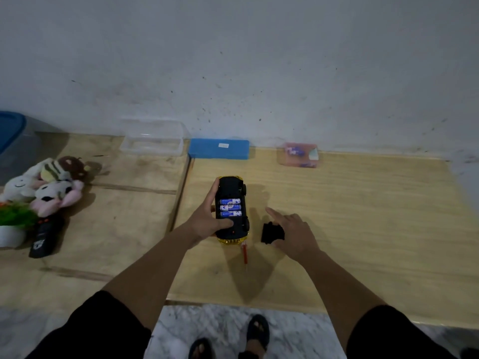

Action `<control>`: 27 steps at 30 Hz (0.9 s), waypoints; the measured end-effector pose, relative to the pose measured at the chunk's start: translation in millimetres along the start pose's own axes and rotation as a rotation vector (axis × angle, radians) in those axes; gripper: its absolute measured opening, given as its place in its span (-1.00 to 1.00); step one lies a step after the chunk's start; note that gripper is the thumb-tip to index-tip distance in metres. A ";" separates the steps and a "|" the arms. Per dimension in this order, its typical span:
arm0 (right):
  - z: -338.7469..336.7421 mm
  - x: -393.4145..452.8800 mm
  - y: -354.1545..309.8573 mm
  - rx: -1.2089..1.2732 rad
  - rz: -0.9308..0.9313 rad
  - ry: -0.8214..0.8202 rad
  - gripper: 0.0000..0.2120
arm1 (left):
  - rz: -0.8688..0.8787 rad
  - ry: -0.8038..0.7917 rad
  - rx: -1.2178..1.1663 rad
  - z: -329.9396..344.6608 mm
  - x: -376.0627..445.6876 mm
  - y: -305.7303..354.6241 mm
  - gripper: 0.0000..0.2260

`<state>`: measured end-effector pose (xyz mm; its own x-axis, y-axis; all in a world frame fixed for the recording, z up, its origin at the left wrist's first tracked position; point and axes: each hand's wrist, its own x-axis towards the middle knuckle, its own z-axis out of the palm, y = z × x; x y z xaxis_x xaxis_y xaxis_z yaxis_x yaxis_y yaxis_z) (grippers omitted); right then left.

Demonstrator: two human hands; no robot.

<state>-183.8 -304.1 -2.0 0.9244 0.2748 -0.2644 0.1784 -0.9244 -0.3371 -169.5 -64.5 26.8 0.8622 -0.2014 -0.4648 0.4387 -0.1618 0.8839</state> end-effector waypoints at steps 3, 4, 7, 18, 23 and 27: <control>0.1 3.7 1.3 0.037 -0.009 0.008 -0.20 | -0.014 -0.004 -0.009 2.0 0.6 -2.0 -0.03; -0.1 4.4 1.5 0.058 -0.010 0.011 -0.20 | -0.015 -0.004 -0.005 2.7 0.6 -2.7 -0.03; -1.5 6.1 2.5 0.170 0.005 0.007 -0.24 | -0.022 -0.007 0.003 4.7 0.4 -3.0 -0.03; -41.1 21.1 -6.5 0.548 0.040 0.072 -0.20 | -0.049 -0.049 0.053 1.7 0.4 2.6 0.03; -92.1 37.0 -39.2 0.572 -0.077 0.196 -0.20 | -0.042 -0.078 0.053 -8.7 -3.1 11.7 0.05; -107.4 44.5 -80.1 0.561 -0.157 0.183 -0.20 | 0.004 -0.119 0.057 -20.9 -8.3 20.0 0.06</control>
<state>-120.7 -246.2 110.3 0.9533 0.3004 -0.0303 0.1583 -0.5828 -0.7971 -162.5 -45.9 49.4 0.8261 -0.3147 -0.4674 0.4178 -0.2144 0.8829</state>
